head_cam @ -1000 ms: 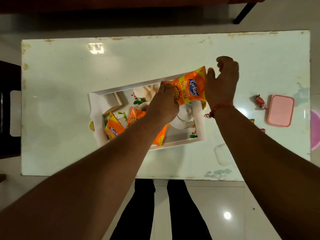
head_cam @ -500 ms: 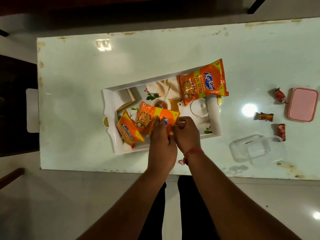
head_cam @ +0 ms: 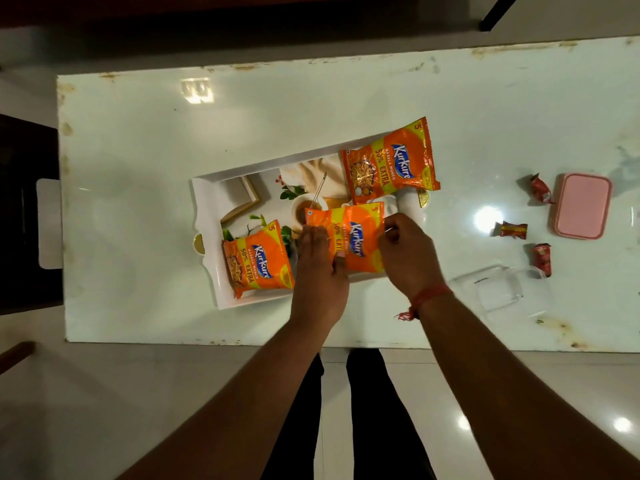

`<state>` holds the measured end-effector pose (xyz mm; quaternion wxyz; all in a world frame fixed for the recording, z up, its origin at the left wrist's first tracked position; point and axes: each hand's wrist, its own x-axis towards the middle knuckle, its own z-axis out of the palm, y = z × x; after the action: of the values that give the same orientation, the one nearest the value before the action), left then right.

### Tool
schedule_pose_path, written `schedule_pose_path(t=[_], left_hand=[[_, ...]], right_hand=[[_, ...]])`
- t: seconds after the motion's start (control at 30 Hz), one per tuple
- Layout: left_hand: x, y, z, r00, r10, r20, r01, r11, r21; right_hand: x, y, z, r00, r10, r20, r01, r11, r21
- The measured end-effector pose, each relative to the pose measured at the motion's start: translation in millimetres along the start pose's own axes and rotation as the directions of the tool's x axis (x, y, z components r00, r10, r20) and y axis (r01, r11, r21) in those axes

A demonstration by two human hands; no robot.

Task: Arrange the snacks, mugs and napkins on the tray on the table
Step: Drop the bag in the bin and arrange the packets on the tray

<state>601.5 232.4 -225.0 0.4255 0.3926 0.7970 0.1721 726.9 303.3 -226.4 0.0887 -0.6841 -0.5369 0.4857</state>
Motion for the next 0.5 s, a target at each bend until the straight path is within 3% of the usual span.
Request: schedule_pose_path(t=[0.17, 0.5], left_hand=[[2, 24, 23, 0.985, -0.043, 0.166, 0.065, 0.989, -0.133], [6, 49, 41, 0.979, -0.034, 0.201, 0.073, 0.979, -0.19]], right_hand=[[11, 26, -40, 0.991, -0.053, -0.12, 0.043, 0.996, -0.083], [21, 38, -62, 0.975, -0.018, -0.223, 0.011, 0.999, -0.032]])
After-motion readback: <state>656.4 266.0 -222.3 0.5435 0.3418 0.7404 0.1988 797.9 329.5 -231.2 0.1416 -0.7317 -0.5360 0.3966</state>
